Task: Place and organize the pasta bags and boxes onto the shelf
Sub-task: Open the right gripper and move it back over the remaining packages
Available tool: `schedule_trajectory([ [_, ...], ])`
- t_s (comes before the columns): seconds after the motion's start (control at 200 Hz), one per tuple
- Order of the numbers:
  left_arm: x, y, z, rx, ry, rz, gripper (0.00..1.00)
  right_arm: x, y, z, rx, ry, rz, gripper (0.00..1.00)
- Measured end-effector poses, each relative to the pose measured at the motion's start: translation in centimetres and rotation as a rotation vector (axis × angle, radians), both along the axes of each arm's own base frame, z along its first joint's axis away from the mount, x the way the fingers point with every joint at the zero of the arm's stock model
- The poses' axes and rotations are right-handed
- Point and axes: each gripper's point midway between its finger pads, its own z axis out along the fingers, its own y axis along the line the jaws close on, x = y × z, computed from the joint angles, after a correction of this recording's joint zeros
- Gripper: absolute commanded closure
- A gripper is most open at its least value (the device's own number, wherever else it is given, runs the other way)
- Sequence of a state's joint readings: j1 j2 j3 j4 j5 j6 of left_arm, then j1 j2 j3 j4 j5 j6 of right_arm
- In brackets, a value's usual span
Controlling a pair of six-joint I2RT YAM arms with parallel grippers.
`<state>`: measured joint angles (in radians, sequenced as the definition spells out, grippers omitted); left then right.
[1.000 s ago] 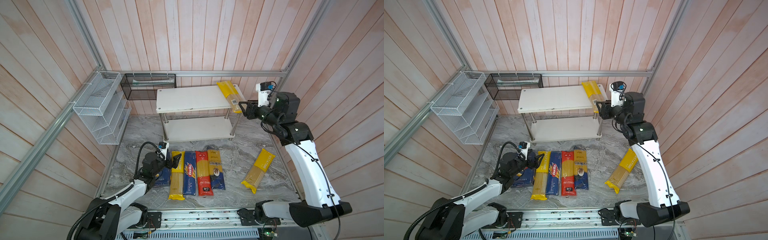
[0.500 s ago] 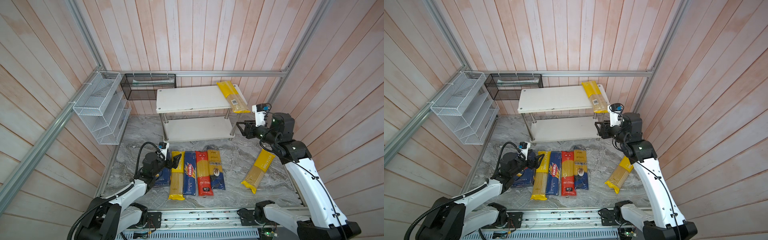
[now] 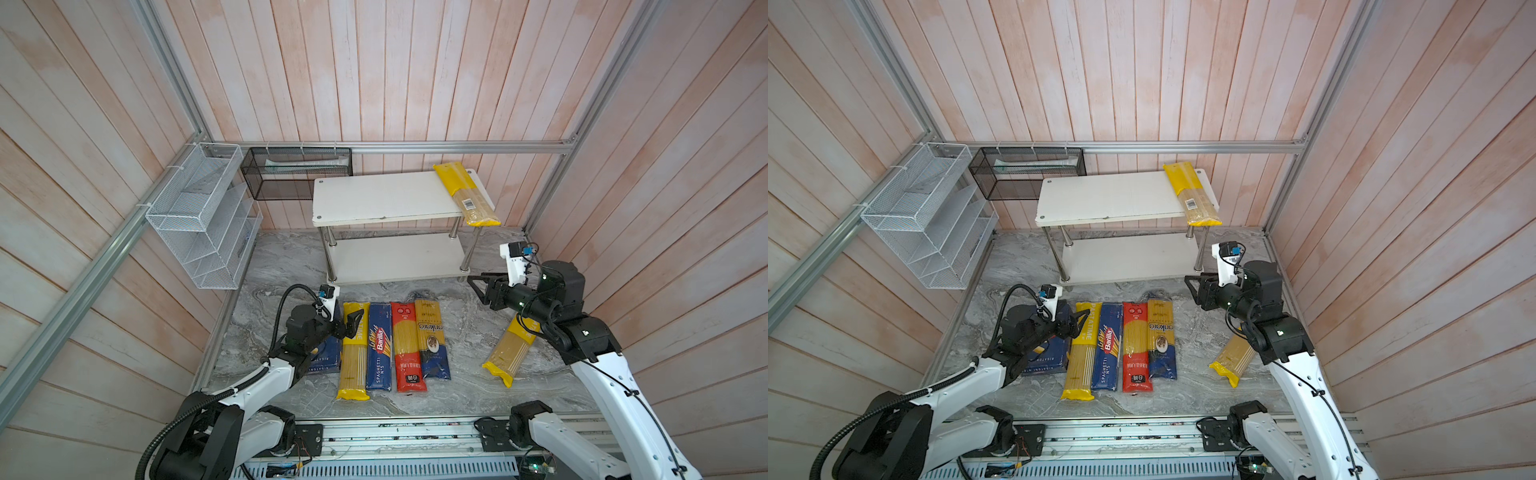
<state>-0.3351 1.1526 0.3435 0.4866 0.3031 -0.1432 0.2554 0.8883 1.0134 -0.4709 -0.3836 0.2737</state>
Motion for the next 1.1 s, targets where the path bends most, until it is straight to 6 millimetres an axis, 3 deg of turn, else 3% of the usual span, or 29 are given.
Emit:
schedule_trajectory([
  [0.305, -0.1, -0.1, -0.1, -0.001, 0.005, -0.007, 0.0, 0.7, 0.2, -4.6, -0.024, 0.11, -0.017, 0.46],
  [0.55, -0.1, -0.4, -0.6, -0.003, 0.019, -0.025, 0.0, 1.2, -1.6, -9.1, -0.062, 0.189, -0.142, 0.41],
  [0.925, -0.2, -0.4, 0.2, -0.009, -0.004, -0.024, 0.0, 4.3, -3.6, -12.9, -0.205, 0.263, -0.27, 0.29],
  [1.1, -0.2, -0.5, 0.2, -0.01, -0.003, -0.028, 0.0, 4.0, -4.8, -15.4, -0.225, 0.312, -0.334, 0.27],
])
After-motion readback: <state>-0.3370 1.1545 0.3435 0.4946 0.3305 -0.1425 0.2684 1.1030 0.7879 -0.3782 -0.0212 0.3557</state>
